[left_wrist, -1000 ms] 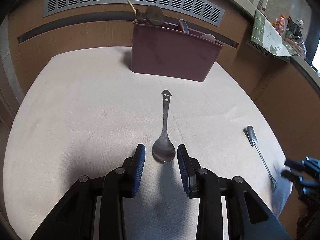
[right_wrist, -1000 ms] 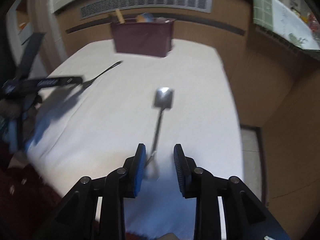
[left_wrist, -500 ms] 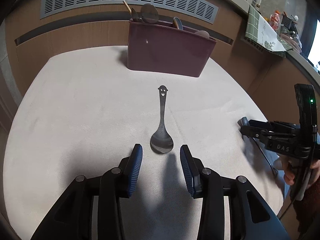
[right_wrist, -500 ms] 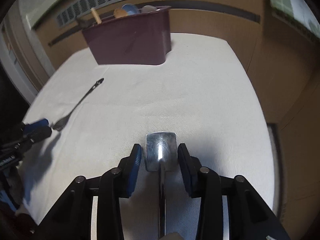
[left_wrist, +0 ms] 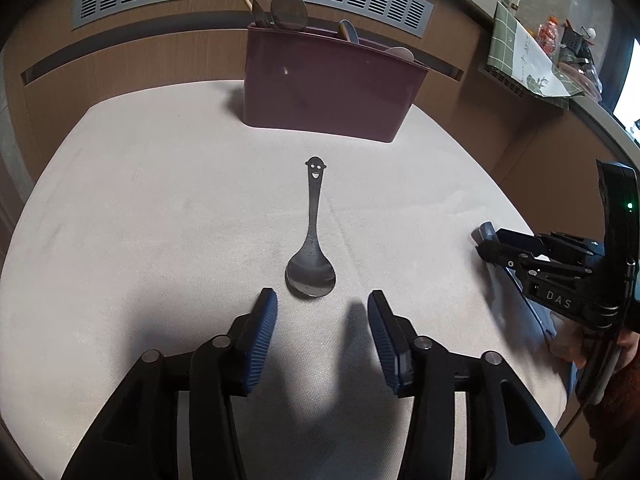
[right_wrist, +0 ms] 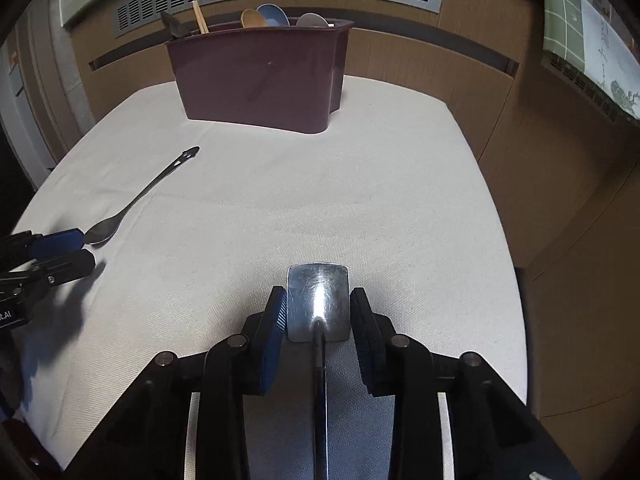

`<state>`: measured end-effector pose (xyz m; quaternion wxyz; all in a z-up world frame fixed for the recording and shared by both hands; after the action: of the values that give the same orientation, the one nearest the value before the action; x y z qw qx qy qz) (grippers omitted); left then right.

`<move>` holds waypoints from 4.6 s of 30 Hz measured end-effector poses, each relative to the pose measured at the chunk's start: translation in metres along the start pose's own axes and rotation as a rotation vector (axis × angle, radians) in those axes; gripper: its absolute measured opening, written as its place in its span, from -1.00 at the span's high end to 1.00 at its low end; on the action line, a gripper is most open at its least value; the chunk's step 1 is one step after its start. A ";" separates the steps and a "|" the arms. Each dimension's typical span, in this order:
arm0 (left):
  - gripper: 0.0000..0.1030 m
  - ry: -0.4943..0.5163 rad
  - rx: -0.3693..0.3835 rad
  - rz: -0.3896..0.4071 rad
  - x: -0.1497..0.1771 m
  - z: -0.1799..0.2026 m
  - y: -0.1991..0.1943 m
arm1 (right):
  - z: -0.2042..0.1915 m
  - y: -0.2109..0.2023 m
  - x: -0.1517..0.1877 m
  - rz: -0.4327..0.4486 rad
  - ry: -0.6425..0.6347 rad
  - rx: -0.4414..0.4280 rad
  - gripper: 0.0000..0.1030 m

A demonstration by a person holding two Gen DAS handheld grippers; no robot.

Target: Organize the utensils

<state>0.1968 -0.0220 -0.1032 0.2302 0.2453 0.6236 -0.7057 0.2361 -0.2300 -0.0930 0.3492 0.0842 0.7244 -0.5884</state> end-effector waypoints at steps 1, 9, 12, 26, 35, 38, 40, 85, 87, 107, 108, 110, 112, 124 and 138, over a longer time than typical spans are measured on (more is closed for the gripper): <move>0.00 -0.008 0.002 0.001 0.000 0.000 0.000 | -0.001 -0.002 0.000 0.005 -0.002 0.010 0.44; 0.00 0.026 -0.089 0.002 -0.010 0.014 0.010 | -0.002 -0.043 -0.020 0.193 0.078 -0.006 0.44; 0.00 0.027 -0.138 -0.001 -0.016 0.018 0.017 | -0.002 -0.044 -0.022 0.205 0.095 0.014 0.44; 0.44 -0.081 -0.216 0.220 -0.027 -0.010 -0.018 | 0.003 -0.061 -0.010 0.240 0.133 0.040 0.44; 0.46 -0.082 -0.214 0.425 -0.056 -0.026 -0.082 | -0.004 -0.073 -0.023 0.277 0.131 0.010 0.44; 0.46 -0.070 -0.194 0.432 -0.058 -0.026 -0.089 | -0.011 -0.077 -0.027 0.291 0.099 0.024 0.44; 0.46 -0.065 -0.179 0.429 -0.055 -0.027 -0.093 | -0.013 -0.080 -0.030 0.296 0.091 0.017 0.44; 0.48 -0.118 0.231 0.486 -0.280 -0.049 -0.057 | 0.004 -0.092 -0.253 0.734 0.013 -0.131 0.44; 0.48 -0.125 0.239 0.464 -0.284 -0.049 -0.043 | 0.009 -0.079 -0.256 0.732 0.026 -0.142 0.44; -0.13 -0.057 0.106 0.366 -0.243 -0.029 0.013 | 0.031 0.021 -0.207 0.367 0.082 -0.126 0.41; -0.13 -0.055 0.058 0.382 -0.231 -0.029 0.005 | 0.032 0.016 -0.199 0.365 0.095 -0.113 0.41; -0.14 -0.071 -0.004 0.400 -0.208 -0.032 -0.008 | 0.032 0.004 -0.181 0.366 0.104 -0.102 0.39; -0.14 -0.090 -0.048 0.408 -0.182 -0.037 -0.024 | 0.027 -0.008 -0.166 0.362 0.084 -0.089 0.39; -0.14 -0.112 -0.273 0.398 -0.047 -0.024 -0.117 | -0.050 -0.107 -0.057 0.416 -0.008 -0.059 0.39; -0.14 -0.084 -0.289 0.421 -0.009 -0.006 -0.162 | -0.084 -0.130 -0.013 0.403 -0.037 -0.069 0.39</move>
<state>0.1016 0.0035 0.0262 0.4305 0.3047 0.6430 -0.5553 0.1418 -0.1881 0.0234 0.4759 0.2044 0.7061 -0.4829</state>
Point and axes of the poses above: each gripper's, at about its wrist camera, not at the fingertips, and y roughly the way its jaws point, z to its right, x to its underside, the point moved 1 cm from there along y, roughly the way its jaws point, and after that the axes turned 11 degrees about -x, right-handed, at the moved point
